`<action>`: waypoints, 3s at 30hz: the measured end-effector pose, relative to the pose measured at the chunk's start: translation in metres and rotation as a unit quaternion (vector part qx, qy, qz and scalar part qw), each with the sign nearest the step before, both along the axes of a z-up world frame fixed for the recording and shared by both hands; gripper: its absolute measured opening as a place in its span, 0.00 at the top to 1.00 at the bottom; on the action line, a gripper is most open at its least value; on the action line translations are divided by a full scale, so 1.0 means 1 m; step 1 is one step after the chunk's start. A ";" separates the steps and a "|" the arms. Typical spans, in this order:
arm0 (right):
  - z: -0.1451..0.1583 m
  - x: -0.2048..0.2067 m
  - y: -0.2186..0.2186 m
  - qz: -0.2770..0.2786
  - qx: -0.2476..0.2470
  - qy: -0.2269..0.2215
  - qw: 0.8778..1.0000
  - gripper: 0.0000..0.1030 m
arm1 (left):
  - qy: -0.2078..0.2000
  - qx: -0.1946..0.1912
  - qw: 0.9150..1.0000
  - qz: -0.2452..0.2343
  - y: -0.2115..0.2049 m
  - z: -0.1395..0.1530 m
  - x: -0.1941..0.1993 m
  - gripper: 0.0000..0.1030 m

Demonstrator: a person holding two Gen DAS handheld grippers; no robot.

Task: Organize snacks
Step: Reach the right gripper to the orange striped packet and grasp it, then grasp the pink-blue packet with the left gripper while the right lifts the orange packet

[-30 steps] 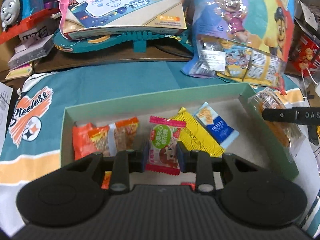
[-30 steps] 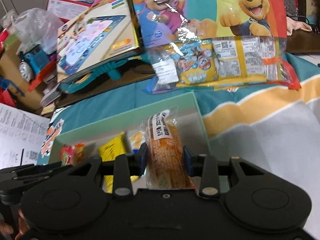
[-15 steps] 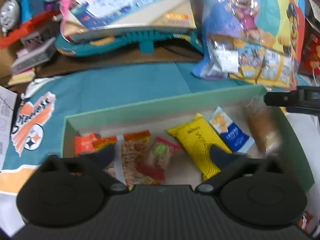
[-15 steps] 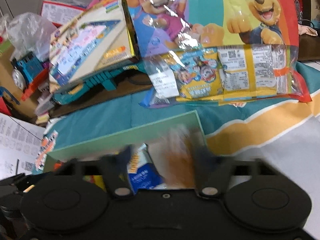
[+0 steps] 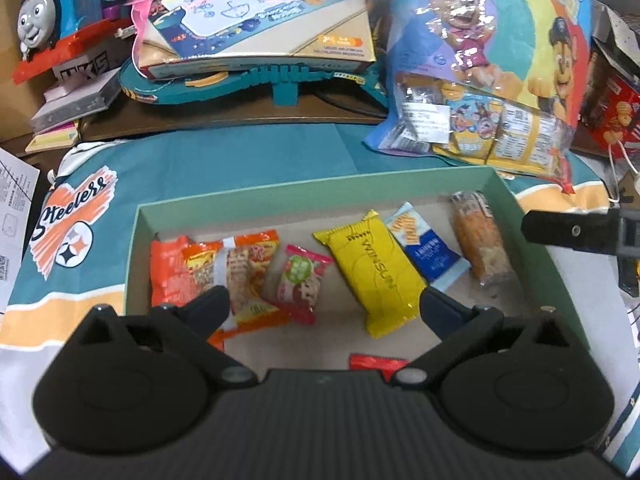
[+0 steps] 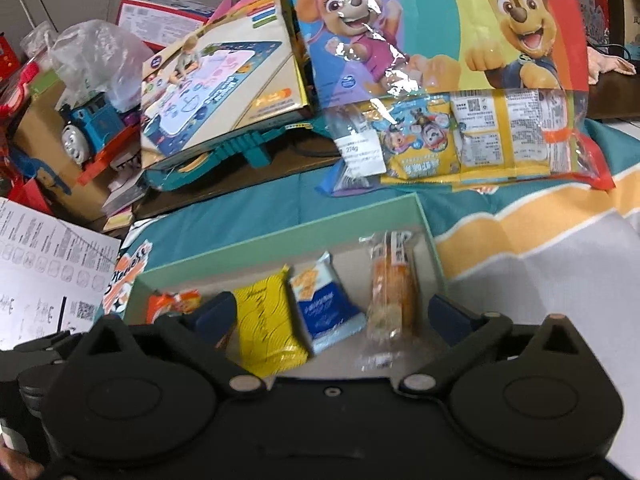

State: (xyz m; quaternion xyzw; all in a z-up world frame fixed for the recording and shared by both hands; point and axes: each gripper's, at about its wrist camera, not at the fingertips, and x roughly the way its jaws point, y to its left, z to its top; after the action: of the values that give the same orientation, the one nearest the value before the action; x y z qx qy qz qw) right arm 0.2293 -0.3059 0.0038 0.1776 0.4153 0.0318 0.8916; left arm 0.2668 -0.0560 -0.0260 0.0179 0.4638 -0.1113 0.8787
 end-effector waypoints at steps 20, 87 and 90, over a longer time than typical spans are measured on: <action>-0.013 -0.150 -0.007 -0.013 -0.009 0.046 0.999 0.00 | 0.038 -0.005 0.998 -0.049 -0.007 -0.025 -0.126 0.00; -0.073 -0.187 0.032 0.004 -0.054 0.084 0.995 0.46 | 0.044 0.052 0.980 -0.188 -0.025 -0.076 -0.179 0.54; -0.073 -0.185 0.040 0.021 -0.070 0.077 0.994 0.52 | 0.056 0.047 0.979 -0.189 -0.028 -0.077 -0.186 0.64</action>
State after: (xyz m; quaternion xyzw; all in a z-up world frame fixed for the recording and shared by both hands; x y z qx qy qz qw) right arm 0.0443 -0.2661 -0.0693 0.1082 0.4871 0.0075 0.8666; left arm 0.0804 -0.0844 -0.1028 0.1404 0.5049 -0.2538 0.8130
